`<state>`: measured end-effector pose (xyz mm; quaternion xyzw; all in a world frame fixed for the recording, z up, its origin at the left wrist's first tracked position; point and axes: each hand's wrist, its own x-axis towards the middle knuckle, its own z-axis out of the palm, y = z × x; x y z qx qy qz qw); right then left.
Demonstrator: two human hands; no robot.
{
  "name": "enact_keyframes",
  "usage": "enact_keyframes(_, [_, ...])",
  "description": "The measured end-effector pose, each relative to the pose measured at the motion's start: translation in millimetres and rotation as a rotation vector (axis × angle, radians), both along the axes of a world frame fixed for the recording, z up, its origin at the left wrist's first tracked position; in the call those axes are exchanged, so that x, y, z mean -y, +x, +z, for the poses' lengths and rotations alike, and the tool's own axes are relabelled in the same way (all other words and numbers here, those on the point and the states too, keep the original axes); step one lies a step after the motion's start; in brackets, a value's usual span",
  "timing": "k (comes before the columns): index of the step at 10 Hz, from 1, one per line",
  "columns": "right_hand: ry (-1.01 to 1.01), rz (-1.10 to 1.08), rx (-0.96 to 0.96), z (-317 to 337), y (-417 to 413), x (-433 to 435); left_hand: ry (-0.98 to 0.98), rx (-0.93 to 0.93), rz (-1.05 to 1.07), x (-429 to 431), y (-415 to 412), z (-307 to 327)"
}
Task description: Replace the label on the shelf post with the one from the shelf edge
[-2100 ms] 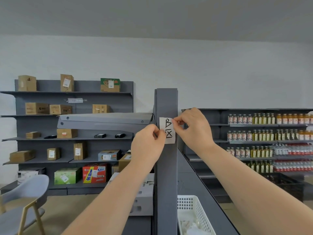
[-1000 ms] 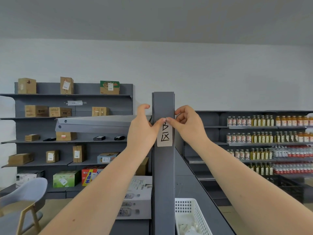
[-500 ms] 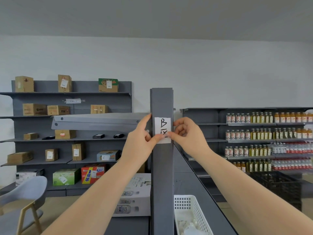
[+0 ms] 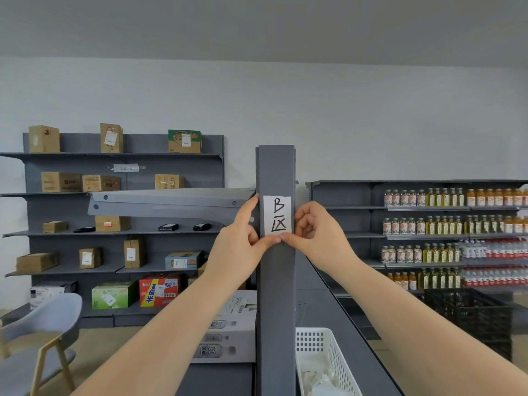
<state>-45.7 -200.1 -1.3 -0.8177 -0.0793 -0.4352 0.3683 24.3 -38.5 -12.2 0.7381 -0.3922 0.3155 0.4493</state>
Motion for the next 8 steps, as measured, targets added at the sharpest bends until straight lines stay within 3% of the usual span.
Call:
enact_keyframes(4, [-0.029,0.045,-0.096,5.1,-4.7,3.8,0.097,-0.033,-0.065,-5.3,7.4,-1.2])
enact_keyframes(8, [0.120,0.069,-0.071,-3.9,-13.7,4.5,0.073,-0.119,-0.038,-9.5,-6.5,-3.5])
